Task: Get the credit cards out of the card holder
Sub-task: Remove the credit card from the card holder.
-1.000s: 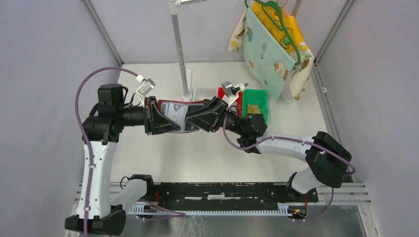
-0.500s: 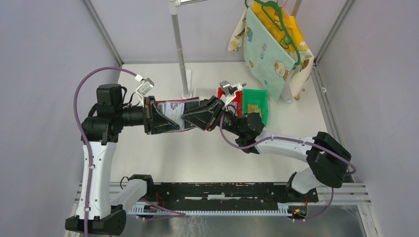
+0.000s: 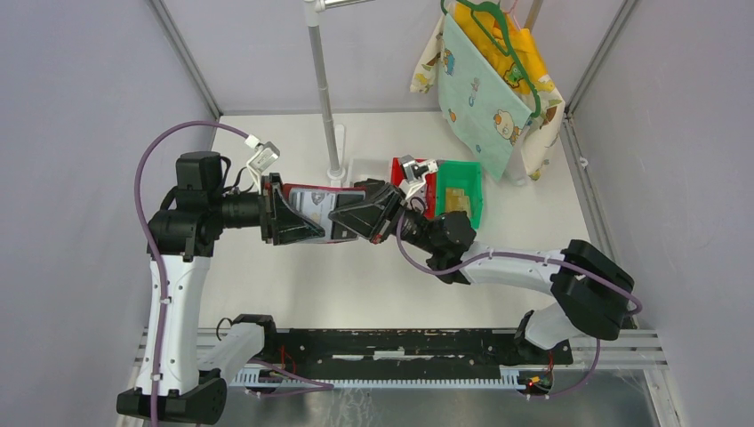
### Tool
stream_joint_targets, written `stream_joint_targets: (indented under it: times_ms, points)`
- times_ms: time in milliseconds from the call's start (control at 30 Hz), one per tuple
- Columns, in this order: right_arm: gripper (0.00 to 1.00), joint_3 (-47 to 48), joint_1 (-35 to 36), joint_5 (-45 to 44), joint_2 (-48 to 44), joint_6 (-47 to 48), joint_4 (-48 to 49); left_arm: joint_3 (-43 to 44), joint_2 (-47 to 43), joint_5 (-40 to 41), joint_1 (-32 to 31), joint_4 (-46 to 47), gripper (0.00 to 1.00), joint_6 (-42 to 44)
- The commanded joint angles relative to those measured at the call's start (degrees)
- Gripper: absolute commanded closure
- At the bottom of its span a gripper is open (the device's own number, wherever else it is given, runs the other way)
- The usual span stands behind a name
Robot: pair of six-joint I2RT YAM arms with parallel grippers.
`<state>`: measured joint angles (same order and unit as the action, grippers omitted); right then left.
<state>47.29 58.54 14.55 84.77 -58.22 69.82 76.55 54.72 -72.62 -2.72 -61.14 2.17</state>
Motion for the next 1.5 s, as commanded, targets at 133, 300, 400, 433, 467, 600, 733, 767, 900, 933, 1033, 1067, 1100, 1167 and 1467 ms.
stream_joint_targets:
  times_ms: [133,300,400,433,467,600,733,767,900,933,1033,1067,1100,1167,1467]
  points:
    - [1.0,-5.73,-0.57,3.08,1.36,-6.13,16.0,2.64,-0.2,-6.72,-0.45,2.17,0.52,-0.66]
    - [1.0,-7.81,-1.15,1.71,-0.16,-5.87,16.4,2.72,0.23,-7.0,-0.47,2.17,0.67,-0.76]
    - [1.0,-9.25,-1.42,0.95,-0.82,-5.68,17.04,3.08,0.43,-7.01,-0.45,2.17,0.71,-1.01]
    - [1.0,-9.47,-1.44,1.02,-0.82,-5.79,17.33,3.1,0.39,-7.01,-0.49,2.17,0.72,-1.08]
    - [1.0,-9.45,-1.42,1.09,-0.75,-6.0,17.46,3.08,0.47,-6.97,-0.45,2.21,0.73,-1.07]
    - [1.0,-8.62,-1.46,1.73,-0.12,-6.5,17.91,3.08,0.7,-6.35,-0.48,2.35,0.81,-1.42]
    - [0.79,-6.52,-1.39,3.32,1.53,-8.25,18.84,3.14,0.91,-6.22,-0.46,2.79,0.86,-1.96]
    - [0.75,-6.0,-1.3,3.51,2.06,-8.8,19.51,3.08,0.79,-6.22,-0.44,2.98,0.87,-1.99]
    - [0.65,-3.11,-0.91,4.67,4.11,-9.55,19.79,2.76,0.33,-5.8,-0.52,4.59,0.87,-4.12]
    - [0.64,-2.56,-0.76,4.77,4.48,-9.55,19.59,2.73,0.24,-5.78,-0.51,4.7,0.87,-4.33]
    - [0.69,-0.87,-0.48,5.31,5.22,-9.59,18.97,2.72,0.07,-5.48,-0.44,4.81,0.87,-4.37]
    - [0.74,-0.71,-0.5,5.43,5.32,-9.67,18.95,2.72,0.04,-5.51,-0.44,4.81,0.87,-4.45]
    - [0.78,-0.88,-0.56,5.33,5.2,-9.71,19.03,2.77,0.0,-5.47,-0.46,4.76,0.87,-4.46]
    - [0.89,-1.84,-0.57,4.85,4.6,-9.79,20.0,2.95,-0.09,-5.4,-0.46,4.81,0.87,-4.53]
    - [1.0,-9.5,-2.8,3.58,2.06,-12.62,29.41,3.2,0.21,-5.17,-0.44,6.83,0.74,-6.72]
